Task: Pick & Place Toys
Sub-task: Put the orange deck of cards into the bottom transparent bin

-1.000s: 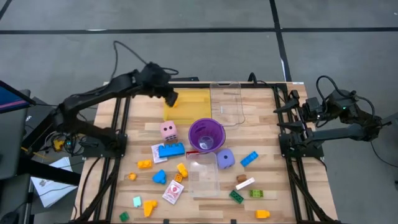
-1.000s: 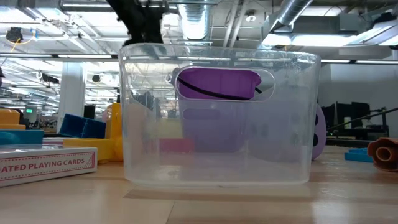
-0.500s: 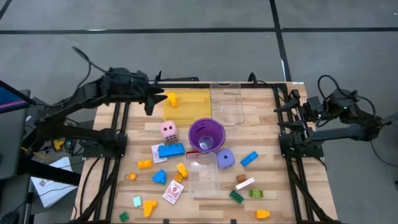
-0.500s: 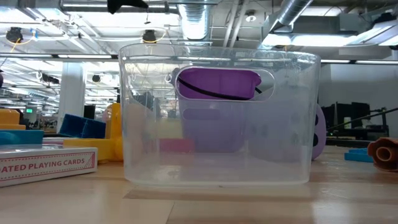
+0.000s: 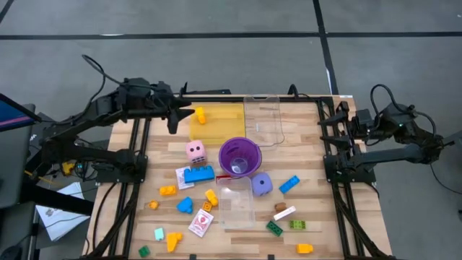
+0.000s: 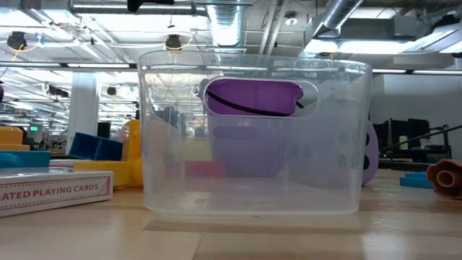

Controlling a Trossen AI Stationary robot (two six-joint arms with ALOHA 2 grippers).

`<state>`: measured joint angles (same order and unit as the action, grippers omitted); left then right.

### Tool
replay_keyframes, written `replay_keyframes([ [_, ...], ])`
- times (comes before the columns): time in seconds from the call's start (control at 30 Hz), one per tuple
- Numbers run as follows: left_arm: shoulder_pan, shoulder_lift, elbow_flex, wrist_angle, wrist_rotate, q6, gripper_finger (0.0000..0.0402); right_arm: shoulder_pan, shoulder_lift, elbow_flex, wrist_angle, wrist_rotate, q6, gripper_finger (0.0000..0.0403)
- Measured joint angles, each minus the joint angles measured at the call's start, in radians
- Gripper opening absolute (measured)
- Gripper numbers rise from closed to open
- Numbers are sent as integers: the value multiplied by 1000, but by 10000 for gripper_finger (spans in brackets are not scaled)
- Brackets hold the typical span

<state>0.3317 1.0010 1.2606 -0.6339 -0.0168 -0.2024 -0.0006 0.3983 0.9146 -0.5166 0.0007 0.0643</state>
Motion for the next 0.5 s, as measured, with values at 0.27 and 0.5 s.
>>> replay_keyframes([
  [0.27,-72,64,-110,279,10,72,170,3,49,0,-140,-8,73,228],
  [0.5,-204,106,-244,697,89,241,168,60,151,0,-259,-142,135,228],
])
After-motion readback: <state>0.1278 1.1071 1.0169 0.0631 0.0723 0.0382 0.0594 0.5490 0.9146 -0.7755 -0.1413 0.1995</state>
